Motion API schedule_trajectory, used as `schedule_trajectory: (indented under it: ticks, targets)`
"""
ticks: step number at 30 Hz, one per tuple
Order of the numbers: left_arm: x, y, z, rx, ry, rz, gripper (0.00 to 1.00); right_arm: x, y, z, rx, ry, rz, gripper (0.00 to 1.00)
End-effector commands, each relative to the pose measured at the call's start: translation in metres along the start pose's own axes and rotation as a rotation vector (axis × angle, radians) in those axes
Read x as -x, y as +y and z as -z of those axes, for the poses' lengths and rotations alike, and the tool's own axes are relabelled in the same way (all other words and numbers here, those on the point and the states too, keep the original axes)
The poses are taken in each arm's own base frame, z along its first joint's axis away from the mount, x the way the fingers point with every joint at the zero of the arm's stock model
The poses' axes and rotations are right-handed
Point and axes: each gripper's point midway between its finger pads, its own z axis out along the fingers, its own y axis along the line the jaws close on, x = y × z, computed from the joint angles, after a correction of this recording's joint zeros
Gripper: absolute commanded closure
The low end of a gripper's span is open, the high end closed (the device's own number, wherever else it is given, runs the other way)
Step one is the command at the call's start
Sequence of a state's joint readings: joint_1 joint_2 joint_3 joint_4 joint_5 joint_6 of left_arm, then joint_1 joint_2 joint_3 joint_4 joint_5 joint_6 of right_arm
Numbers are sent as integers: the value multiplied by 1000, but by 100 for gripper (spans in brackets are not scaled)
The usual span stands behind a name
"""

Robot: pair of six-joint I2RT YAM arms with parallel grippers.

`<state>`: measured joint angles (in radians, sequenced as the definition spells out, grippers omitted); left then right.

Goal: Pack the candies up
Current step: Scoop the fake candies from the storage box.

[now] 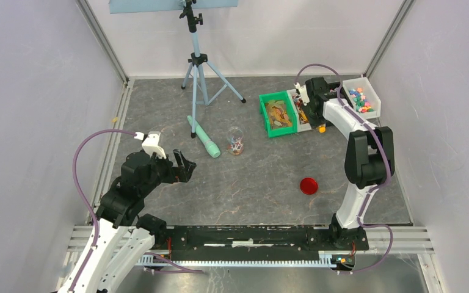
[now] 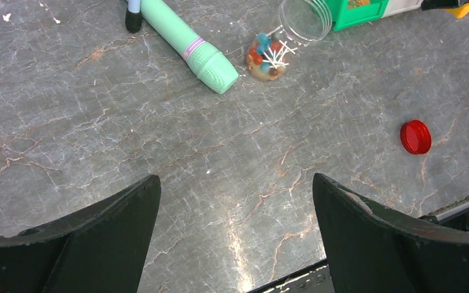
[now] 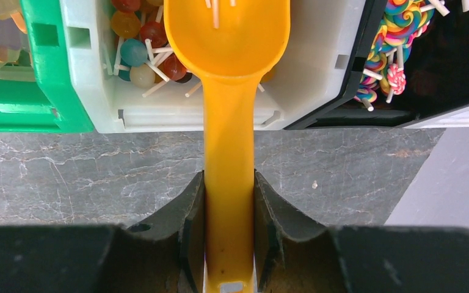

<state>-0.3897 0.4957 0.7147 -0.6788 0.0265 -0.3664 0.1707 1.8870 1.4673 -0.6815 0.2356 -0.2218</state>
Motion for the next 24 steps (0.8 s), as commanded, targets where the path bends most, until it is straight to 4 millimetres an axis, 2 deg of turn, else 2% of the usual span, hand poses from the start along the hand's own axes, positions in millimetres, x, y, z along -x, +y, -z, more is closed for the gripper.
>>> schedule_trajectory:
  ticks: [1,14,18,24]
  targets:
    - [9,-1,0,1,-35,-15,0,21,7,3,34,-146,-23,100]
    - [10,-1,0,1,-38,-13,0,17,8,3,27,-259,-73,100]
    - [9,-1,0,0,-37,-13,0,24,7,2,45,-281,-75,100]
    - [9,0,0,2,-37,-14,0,37,3,12,68,-267,-79,100]
